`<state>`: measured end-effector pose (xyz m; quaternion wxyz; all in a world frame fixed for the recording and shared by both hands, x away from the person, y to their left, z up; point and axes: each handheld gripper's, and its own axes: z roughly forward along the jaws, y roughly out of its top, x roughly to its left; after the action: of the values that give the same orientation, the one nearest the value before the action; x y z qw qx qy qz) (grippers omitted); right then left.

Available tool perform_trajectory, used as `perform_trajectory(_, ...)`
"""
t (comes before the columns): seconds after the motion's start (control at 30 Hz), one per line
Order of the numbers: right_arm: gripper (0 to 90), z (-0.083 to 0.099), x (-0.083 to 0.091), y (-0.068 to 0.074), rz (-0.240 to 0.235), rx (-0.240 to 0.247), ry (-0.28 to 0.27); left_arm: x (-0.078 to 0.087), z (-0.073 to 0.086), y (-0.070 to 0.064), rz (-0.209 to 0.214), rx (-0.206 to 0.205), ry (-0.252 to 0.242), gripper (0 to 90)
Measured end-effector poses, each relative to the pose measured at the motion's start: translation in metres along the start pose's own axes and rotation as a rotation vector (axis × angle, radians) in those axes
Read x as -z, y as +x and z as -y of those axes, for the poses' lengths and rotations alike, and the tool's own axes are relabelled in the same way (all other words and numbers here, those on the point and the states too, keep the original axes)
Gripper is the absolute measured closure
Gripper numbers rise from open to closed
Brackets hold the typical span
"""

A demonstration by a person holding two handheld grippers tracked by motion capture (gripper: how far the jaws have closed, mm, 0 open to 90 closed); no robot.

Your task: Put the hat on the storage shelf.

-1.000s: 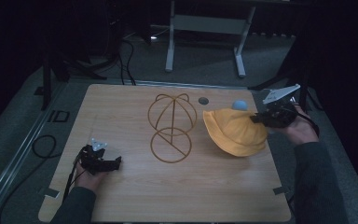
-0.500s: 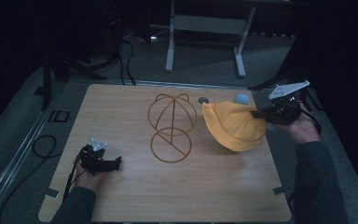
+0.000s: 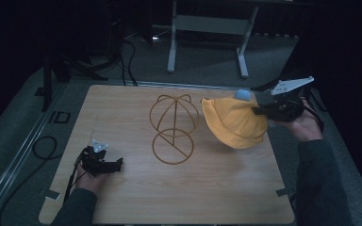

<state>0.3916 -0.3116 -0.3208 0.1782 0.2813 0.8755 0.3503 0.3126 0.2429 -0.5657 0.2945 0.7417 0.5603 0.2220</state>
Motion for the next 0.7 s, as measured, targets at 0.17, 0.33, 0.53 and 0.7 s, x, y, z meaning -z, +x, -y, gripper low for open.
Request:
perform_trajectory(0.17,85.1,-0.005,0.002,0.0,-0.008,0.006,-0.024,0.0,0.0,0.0,0.0,0.0,0.0,2.2)
perform_trajectory(0.33,85.2,-0.009,0.003,0.002,-0.013,0.01,-0.029,0.0,0.0,0.0,0.0,0.001,0.0,2.2)
perform_trajectory(0.53,85.2,-0.012,0.004,0.005,-0.015,0.017,-0.035,0.0,0.0,0.0,0.0,0.0,0.0,2.3)
perform_trajectory(0.7,85.1,-0.015,0.005,0.005,-0.017,0.018,-0.052,0.0,0.0,0.0,0.0,0.001,0.0,2.2)
